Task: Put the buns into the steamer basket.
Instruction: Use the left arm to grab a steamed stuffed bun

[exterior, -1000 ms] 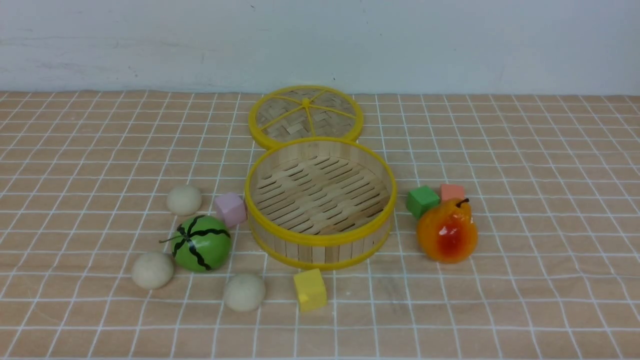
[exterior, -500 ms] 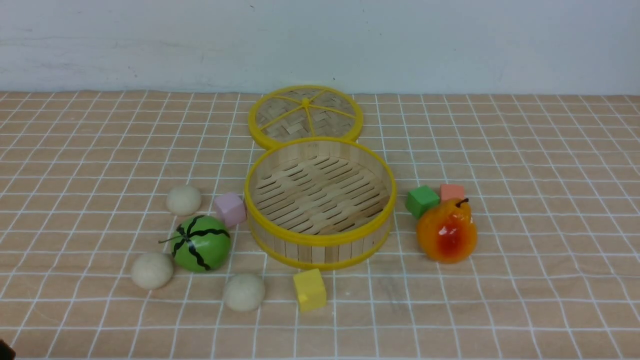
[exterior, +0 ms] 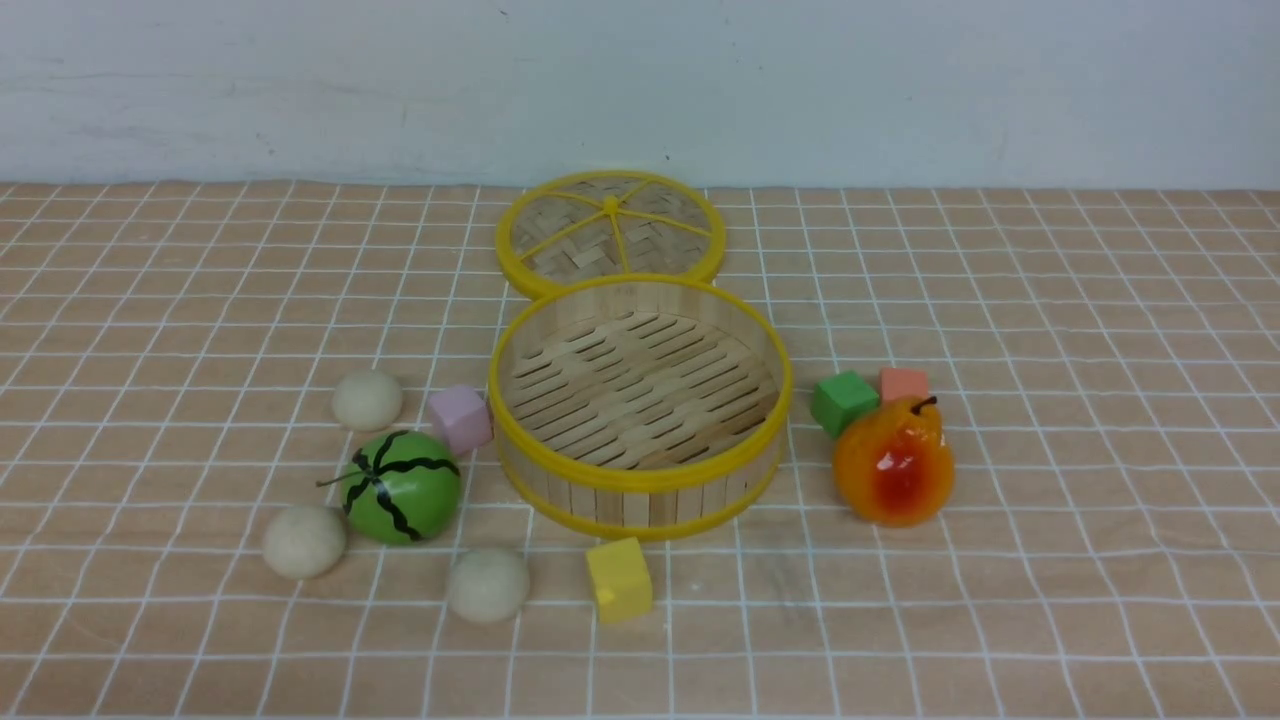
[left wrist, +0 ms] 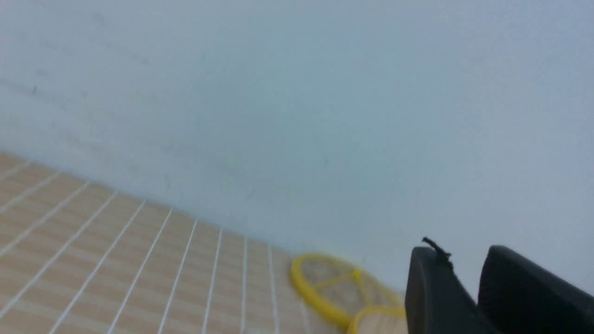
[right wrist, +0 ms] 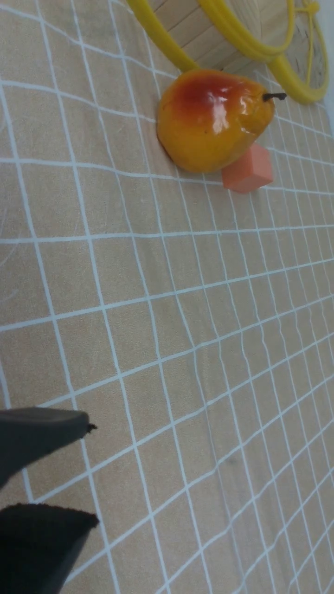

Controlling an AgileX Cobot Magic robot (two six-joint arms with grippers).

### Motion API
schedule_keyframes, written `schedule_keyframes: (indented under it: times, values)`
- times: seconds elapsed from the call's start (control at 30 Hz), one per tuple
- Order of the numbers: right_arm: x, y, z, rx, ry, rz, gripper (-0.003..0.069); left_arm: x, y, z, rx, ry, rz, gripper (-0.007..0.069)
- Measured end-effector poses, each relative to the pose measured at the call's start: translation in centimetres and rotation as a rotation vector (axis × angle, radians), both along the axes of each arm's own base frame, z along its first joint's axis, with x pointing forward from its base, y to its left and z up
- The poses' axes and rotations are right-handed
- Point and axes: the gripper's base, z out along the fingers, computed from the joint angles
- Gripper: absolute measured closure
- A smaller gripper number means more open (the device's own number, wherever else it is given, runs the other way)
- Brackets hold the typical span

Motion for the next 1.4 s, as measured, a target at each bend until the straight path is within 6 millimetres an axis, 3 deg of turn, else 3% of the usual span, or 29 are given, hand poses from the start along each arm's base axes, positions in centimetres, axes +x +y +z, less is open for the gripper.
schedule_keyframes:
  times: [0.07,0.2,0.27,0.37,0.4,0.53,0.73,0.9,1.03,1.07,1.17,1.4]
  values:
    - [0.0,0.0,0.0,0.0,0.0,0.0,0.0418,-0.5,0.0,2.0,-0.004,-0.058,0.0,0.0469]
    - [0.0,0.0,0.0,0.0,0.0,0.0,0.0418,-1.1,0.1,7.8,-0.042,-0.097,-0.012,0.0462]
    - [0.0,0.0,0.0,0.0,0.0,0.0,0.0418,-0.5,0.1,9.5,-0.06,-0.046,-0.02,0.0461]
    - [0.0,0.0,0.0,0.0,0.0,0.0,0.0418,1.6,-0.1,11.7,-0.091,0.183,-0.029,0.0461]
    - [0.0,0.0,0.0,0.0,0.0,0.0,0.0418,1.6,-0.1,11.6,-0.091,0.196,-0.029,0.0461]
    - [0.0,0.0,0.0,0.0,0.0,0.0,0.0418,5.9,-0.4,9.6,-0.068,0.565,-0.008,0.0461]
    - [0.0,0.0,0.0,0.0,0.0,0.0,0.0418,10.0,-1.3,6.8,-0.165,0.832,-0.053,0.0459]
    - [0.0,0.0,0.0,0.0,0.0,0.0,0.0418,12.6,-2.6,5.8,-0.112,1.031,-0.17,0.0454]
    - [0.0,0.0,0.0,0.0,0.0,0.0,0.0418,16.2,-4.3,5.6,-0.017,1.205,-0.359,0.0445]
    - [0.0,0.0,0.0,0.0,0.0,0.0,0.0418,16.3,-4.4,5.6,-0.013,1.217,-0.368,0.0445]
    - [0.0,0.0,0.0,0.0,0.0,0.0,0.0418,19.1,-5.7,4.2,0.02,1.326,-0.43,0.0435]
    - [0.0,0.0,0.0,0.0,0.0,0.0,0.0418,21.9,-10.7,1.9,0.168,1.458,-0.44,0.0414]
